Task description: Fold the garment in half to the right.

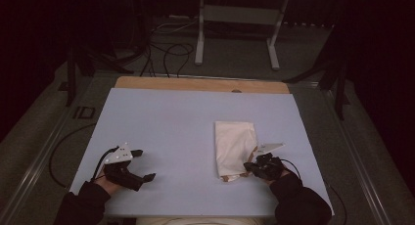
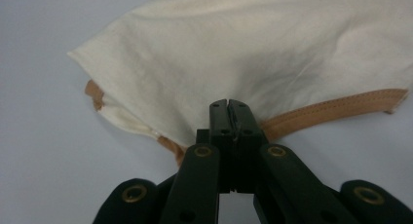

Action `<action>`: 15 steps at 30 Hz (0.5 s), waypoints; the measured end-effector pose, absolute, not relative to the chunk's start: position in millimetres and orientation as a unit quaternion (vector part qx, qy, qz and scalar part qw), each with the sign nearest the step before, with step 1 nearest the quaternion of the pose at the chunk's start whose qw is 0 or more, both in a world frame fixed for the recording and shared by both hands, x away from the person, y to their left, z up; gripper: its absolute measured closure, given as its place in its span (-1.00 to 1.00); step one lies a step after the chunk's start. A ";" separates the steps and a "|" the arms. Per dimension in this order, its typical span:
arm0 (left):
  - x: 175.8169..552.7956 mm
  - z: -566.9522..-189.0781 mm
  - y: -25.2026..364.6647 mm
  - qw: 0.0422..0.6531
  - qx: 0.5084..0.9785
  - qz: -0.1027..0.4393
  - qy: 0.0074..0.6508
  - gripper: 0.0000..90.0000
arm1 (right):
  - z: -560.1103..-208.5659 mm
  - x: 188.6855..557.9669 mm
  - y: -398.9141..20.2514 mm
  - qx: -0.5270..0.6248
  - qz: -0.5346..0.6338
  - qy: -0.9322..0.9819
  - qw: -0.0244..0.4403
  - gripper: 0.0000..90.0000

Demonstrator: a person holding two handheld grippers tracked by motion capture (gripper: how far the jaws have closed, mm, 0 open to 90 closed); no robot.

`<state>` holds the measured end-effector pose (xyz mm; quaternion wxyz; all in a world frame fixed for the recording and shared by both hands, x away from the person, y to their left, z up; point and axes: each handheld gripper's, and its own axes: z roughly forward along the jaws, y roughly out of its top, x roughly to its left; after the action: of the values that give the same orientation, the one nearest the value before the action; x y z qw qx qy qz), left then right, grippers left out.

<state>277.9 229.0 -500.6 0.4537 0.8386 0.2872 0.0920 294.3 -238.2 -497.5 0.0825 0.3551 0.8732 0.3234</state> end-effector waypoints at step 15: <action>277.4 -500.6 229.0 0.453 0.840 0.093 0.285 -1.00 | -506.6 287.4 -238.5 0.349 0.318 0.877 0.091 1.00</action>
<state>277.4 229.0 -500.6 0.4525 0.8398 0.2853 0.0928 287.4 -238.5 -506.6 0.0913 0.3491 0.8767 0.3182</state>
